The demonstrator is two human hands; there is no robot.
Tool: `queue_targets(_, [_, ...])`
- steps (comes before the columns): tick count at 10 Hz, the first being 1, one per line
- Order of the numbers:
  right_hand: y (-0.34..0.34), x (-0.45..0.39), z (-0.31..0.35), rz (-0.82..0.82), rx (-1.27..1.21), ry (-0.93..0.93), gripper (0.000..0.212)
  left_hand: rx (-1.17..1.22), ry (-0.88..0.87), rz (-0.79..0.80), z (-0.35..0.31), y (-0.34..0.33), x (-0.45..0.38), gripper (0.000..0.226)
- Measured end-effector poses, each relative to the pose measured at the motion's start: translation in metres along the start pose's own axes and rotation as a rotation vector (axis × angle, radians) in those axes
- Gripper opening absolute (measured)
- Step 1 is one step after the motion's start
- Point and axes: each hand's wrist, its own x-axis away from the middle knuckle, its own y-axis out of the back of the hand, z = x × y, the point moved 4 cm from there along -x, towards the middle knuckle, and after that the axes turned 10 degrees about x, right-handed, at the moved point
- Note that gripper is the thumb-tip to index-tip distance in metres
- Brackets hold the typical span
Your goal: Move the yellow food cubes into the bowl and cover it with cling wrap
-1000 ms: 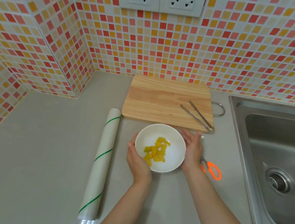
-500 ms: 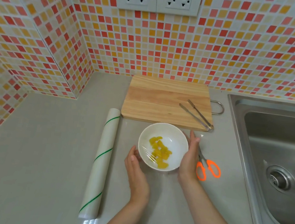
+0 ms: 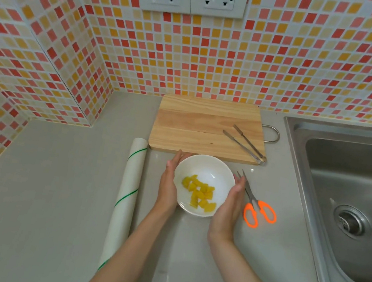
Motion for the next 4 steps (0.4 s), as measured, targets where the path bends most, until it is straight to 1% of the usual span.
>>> queue_targets(1, [-0.005, -0.011, 0.0, -0.031, 0.011, -0.014, 0.05, 0.01, -0.047, -0.035, -0.001, 0.001, 0.005, 0.064])
queue_targets(2, [-0.011, -0.02, 0.001, -0.038, 0.016, -0.036, 0.053, -0.028, -0.095, -0.106, -0.003, -0.001, 0.008, 0.053])
queue_targets(3, [-0.014, -0.026, 0.004, -0.049, -0.005, -0.036, 0.05, -0.02, -0.091, -0.166, -0.002, 0.0, 0.008, 0.047])
queue_targets(4, [-0.015, -0.032, 0.008, 0.004, 0.007, -0.04, 0.042, -0.043, -0.099, -0.181, -0.003, 0.0, 0.008, 0.047])
